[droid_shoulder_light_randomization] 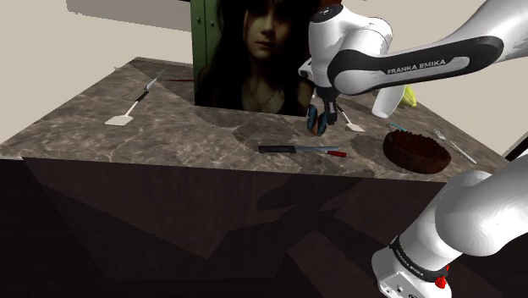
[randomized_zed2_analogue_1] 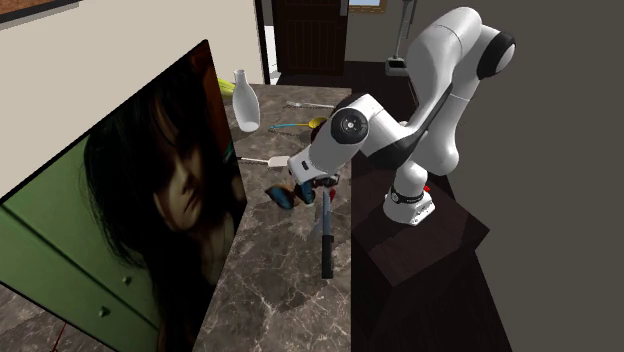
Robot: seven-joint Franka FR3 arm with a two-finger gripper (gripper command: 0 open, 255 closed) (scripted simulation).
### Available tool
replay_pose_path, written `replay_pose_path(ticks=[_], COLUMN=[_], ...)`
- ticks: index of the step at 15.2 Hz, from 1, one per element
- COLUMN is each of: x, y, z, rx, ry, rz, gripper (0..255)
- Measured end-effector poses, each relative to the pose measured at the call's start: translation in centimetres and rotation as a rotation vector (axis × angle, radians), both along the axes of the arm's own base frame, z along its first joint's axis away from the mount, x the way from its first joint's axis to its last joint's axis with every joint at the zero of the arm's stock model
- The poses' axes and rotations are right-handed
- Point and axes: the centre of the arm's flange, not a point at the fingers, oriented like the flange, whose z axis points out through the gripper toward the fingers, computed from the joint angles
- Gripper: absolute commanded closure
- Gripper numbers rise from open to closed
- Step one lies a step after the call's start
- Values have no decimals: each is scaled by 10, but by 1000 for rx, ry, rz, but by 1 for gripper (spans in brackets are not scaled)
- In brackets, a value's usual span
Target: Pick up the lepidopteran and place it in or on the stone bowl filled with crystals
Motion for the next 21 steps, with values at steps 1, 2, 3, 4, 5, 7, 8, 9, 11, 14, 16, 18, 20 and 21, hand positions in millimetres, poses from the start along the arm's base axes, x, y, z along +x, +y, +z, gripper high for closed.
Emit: replay_pose_path(ticks=[1, 2, 3, 4, 5, 7, 8, 9, 11, 14, 16, 18, 20, 21], x=[0, 1, 1, 0, 0, 0, 0, 0, 18, 64, 94, 104, 105, 103], y=[-1, -1, 0, 0, 0, -2, -2, -2, 2, 1, -8, -13, -14, -16], z=[6, 11, 16, 21, 26, 36, 37, 37, 29, 14, -2, -10, -18, -23], rx=[0, 0, 0, 0, 0, 0, 0, 0, 30, 100, 148, 163, 166, 167], ry=[0, 0, 0, 0, 0, 0, 0, 0, -4, -29, -45, -51, -52, -52], rz=[0, 0, 0, 0, 0, 0, 0, 0, -150, -531, -805, -925, -956, -961], gripper=[255, 255, 255, 255, 255, 255, 0, 0, 0, 0, 0, 0, 0, 0])
